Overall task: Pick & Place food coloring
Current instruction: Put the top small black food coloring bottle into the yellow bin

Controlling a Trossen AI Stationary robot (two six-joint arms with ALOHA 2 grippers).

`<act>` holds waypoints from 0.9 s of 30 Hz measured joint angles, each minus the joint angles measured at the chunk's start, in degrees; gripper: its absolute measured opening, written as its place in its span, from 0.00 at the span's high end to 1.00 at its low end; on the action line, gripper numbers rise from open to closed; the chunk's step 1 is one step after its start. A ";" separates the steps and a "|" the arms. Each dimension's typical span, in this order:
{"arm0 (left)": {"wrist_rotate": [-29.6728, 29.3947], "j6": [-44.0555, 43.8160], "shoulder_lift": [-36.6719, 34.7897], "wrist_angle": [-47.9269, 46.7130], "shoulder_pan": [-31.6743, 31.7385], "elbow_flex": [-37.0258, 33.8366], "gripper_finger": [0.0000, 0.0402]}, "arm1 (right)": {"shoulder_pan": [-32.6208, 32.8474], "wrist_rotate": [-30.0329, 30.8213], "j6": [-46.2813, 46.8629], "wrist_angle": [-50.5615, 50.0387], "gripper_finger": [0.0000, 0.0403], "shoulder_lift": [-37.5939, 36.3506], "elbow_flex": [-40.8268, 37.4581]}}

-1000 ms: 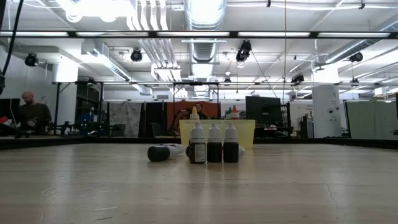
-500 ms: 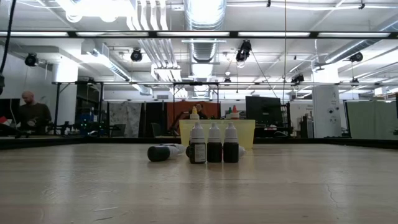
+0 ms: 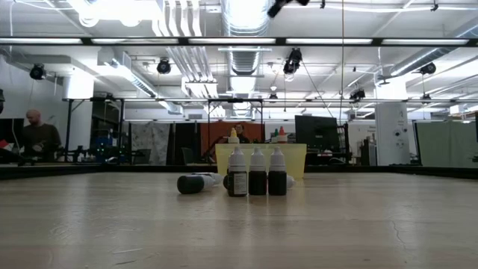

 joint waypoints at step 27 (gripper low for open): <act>0.16 0.86 0.11 -5.68 -0.04 -0.09 0.45 | -7.27 -3.87 2.84 6.65 0.88 11.60 -17.61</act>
